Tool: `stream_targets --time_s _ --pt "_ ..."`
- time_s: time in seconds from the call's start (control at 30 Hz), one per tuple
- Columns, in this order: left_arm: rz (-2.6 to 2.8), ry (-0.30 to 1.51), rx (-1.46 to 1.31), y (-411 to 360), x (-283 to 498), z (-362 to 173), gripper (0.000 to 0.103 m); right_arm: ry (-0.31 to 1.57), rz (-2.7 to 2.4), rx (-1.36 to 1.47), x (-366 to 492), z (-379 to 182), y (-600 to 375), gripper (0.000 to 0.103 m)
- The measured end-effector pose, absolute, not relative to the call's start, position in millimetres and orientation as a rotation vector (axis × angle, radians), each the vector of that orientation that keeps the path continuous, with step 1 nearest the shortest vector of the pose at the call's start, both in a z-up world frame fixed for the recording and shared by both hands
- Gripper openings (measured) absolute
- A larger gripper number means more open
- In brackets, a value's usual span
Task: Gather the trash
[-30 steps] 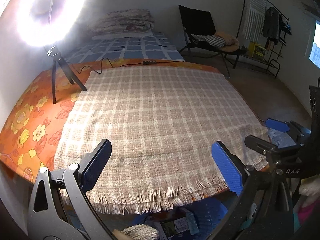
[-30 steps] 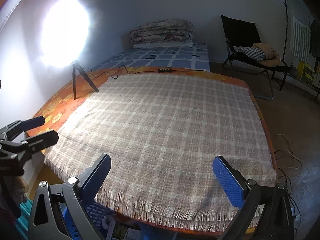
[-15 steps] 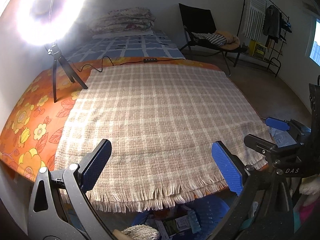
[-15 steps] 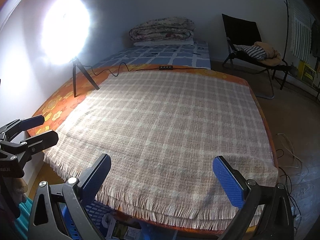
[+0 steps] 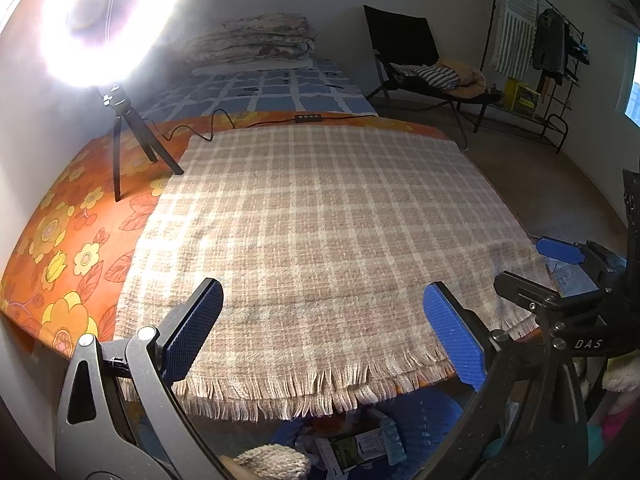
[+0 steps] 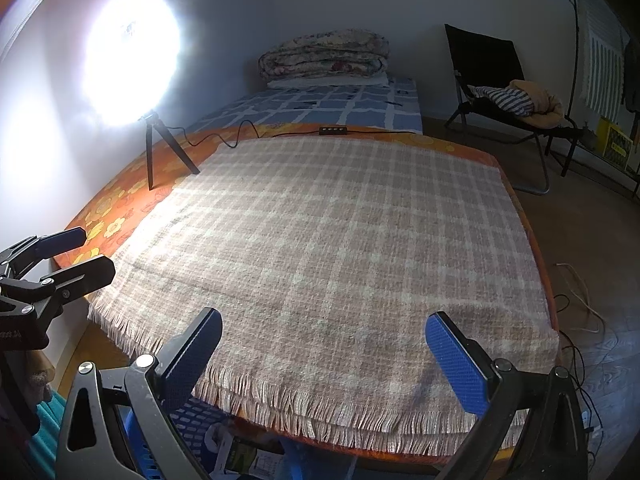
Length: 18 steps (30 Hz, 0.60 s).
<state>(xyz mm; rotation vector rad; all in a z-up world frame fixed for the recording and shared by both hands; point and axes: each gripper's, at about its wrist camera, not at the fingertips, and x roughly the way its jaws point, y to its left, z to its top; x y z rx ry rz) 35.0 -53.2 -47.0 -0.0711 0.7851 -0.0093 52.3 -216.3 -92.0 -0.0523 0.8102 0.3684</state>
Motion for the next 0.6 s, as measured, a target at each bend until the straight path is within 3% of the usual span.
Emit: stream_targets --time_s 0.6 --pt "0.018 0.798 -0.076 -45.9 33.9 -48.4 0.102 0.810 0.365 -0.089 47.3 -93.8 -211.3 0.103"
